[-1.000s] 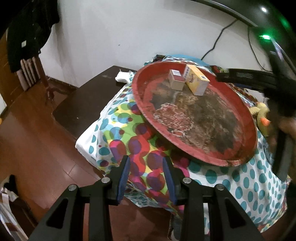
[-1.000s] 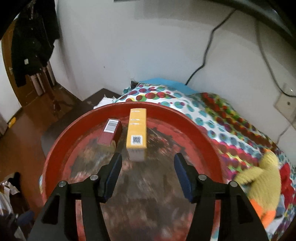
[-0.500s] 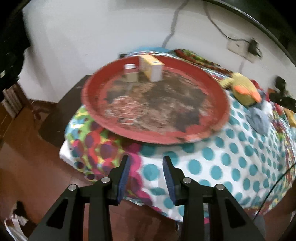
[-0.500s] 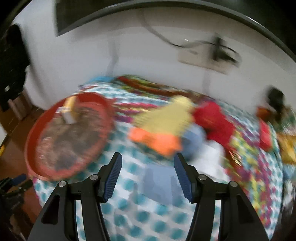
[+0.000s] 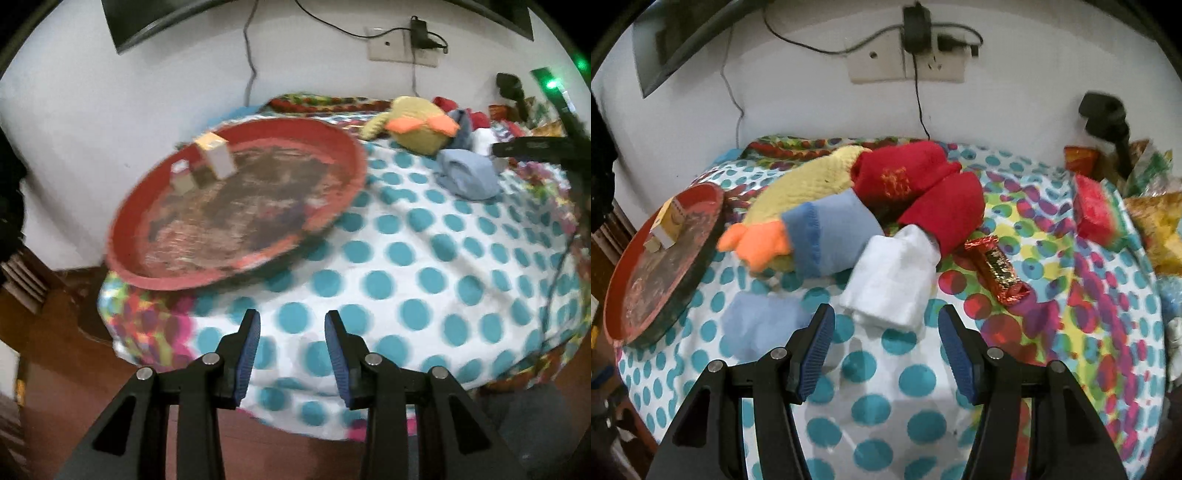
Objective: Organize objects
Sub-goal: 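Move both tools back to the socks on the bedspread, then close the left tool on the light blue sock, then carry the light blue sock into the red tray and open the left tool, then grasp the white sock with the right tool and carry it to the tray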
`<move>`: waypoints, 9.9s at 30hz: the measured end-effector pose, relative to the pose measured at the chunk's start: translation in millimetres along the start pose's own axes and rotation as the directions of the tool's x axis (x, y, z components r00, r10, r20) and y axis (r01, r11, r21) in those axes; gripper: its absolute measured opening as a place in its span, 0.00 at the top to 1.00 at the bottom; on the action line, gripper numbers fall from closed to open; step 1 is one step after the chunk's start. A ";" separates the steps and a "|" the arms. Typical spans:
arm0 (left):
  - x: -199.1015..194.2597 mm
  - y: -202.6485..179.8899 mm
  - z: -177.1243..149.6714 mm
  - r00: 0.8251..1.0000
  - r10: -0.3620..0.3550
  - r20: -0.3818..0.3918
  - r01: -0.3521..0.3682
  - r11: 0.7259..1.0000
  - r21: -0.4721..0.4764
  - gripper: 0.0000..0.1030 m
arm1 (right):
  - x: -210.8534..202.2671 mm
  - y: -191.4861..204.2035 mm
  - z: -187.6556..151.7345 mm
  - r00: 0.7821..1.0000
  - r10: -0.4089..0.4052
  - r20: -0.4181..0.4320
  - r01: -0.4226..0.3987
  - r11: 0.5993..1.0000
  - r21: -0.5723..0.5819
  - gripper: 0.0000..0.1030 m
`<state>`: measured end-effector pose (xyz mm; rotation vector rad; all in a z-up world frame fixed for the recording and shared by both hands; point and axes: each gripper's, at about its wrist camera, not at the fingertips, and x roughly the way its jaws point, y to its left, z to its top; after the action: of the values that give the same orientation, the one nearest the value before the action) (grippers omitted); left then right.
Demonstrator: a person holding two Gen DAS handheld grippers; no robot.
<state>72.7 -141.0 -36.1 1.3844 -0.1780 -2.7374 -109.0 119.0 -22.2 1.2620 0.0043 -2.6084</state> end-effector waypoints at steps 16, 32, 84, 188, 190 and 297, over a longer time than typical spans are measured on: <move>42.0 -122.0 94.1 0.987 -0.156 0.020 0.146 0.955 0.260 0.64 | 31.3 1.6 12.3 1.000 -0.019 0.001 0.019 0.991 -0.134 0.58; 95.4 -156.4 139.9 0.937 -0.348 0.010 0.343 0.929 0.139 0.64 | 39.3 -24.4 7.6 1.000 0.021 -0.022 -0.023 0.993 -0.114 0.57; 90.8 -152.9 132.7 0.929 -0.352 0.111 0.349 0.936 0.042 0.82 | 23.9 -29.2 9.6 0.998 0.046 0.042 -0.042 0.995 -0.087 0.60; 127.0 212.1 151.6 0.975 0.190 -0.116 -0.217 0.923 -0.318 0.57 | 33.6 -38.1 13.1 0.998 0.059 -0.004 -0.059 0.998 -0.034 0.58; 128.2 212.1 150.3 0.975 0.186 -0.119 -0.215 0.923 -0.320 0.56 | 33.6 -38.2 12.9 0.998 0.060 -0.003 -0.060 0.998 -0.033 0.57; -25.3 63.5 -26.0 0.993 -0.049 0.110 0.072 0.974 -0.216 0.38 | -6.4 232.0 49.3 0.974 0.225 0.032 -0.195 0.898 -0.395 0.59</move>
<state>109.2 -202.9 -22.6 1.2098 0.1610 -2.7777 -92.6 -110.0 37.4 0.9611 0.3390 -2.3162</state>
